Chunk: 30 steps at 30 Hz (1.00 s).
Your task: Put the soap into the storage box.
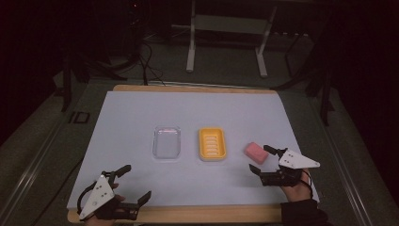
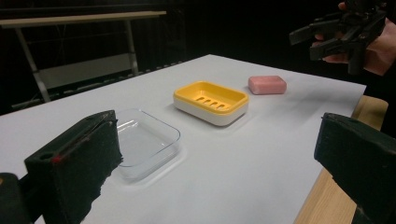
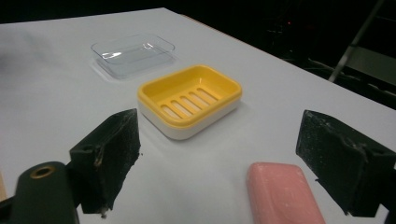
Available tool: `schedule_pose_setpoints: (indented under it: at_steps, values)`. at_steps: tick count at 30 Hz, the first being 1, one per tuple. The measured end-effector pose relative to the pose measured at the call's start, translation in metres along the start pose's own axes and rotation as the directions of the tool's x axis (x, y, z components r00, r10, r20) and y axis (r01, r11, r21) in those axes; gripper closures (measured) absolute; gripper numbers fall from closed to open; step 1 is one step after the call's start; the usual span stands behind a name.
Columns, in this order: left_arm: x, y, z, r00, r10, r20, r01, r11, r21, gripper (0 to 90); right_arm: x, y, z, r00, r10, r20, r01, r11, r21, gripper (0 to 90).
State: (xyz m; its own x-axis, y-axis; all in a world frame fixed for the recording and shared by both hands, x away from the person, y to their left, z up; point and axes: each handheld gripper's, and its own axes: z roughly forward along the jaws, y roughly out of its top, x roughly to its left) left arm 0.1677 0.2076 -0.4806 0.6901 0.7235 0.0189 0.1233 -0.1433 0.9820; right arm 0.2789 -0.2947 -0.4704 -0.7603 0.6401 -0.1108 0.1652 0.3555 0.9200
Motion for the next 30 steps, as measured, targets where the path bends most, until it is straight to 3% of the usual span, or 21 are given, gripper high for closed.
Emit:
schedule_pose_setpoints:
  at_steps: [6, 8, 10, 12, 15, 18, 20, 23, 30]
  values:
    - [-0.0005, -0.0001, 0.0008, 1.0000, 0.002, 0.004, -0.002, 1.0000, 0.010, 0.8, -0.0005, -0.0007, -0.0001, 0.9998, -0.017, 0.009, 0.017, 1.000, -0.002, 13.3]
    - [-0.0004, -0.0001, 0.0012, 1.0000, 0.001, 0.007, -0.001, 0.9999, 0.012, 0.8, 0.0006, 0.0005, 0.0007, 0.9986, -0.050, 0.014, 0.051, 0.999, -0.012, 13.4]
    - [-0.0005, -0.0001, 0.0014, 0.9999, -0.001, 0.010, 0.001, 0.9999, 0.014, 0.8, 0.0014, 0.0005, 0.0014, 0.9986, -0.054, 0.002, 0.054, 0.998, -0.019, 13.5]
    - [-0.0009, -0.0001, 0.0014, 0.9999, -0.001, 0.012, 0.001, 0.9998, 0.018, 0.8, 0.0016, 0.0008, 0.0025, 0.9974, -0.069, 0.020, 0.069, 0.998, -0.008, 13.5]
    - [-0.0013, 0.0000, 0.0013, 0.9999, -0.001, 0.014, 0.001, 0.9998, 0.021, 0.8, 0.0002, 0.0016, 0.0030, 0.9976, -0.059, 0.037, 0.060, 0.998, -0.002, 12.6]
    - [-0.0016, 0.0000, 0.0016, 0.9999, -0.002, 0.015, 0.001, 0.9998, 0.022, 0.8, -0.0025, 0.0034, 0.0032, 0.9977, -0.017, 0.065, 0.017, 1.000, -0.002, 12.1]
    - [-0.0019, 0.0001, 0.0018, 0.9999, -0.001, 0.015, 0.001, 0.9997, 0.024, 0.8, -0.0043, 0.0045, 0.0022, 0.9947, -0.005, 0.103, 0.004, 1.000, 0.004, 12.0]
    - [-0.0025, 0.0002, 0.0019, 0.9999, 0.000, 0.015, -0.001, 0.9997, 0.026, 0.8, -0.0067, 0.0044, 0.0023, 0.9836, 0.009, 0.180, -0.018, 0.999, 0.048, 12.1]
    - [-0.0037, 0.0004, 0.0022, 0.9996, -0.001, 0.028, 0.000, 0.9995, 0.030, 0.8, -0.0076, 0.0026, 0.0080, 0.9624, 0.026, 0.270, -0.073, 0.984, 0.163, 13.3]
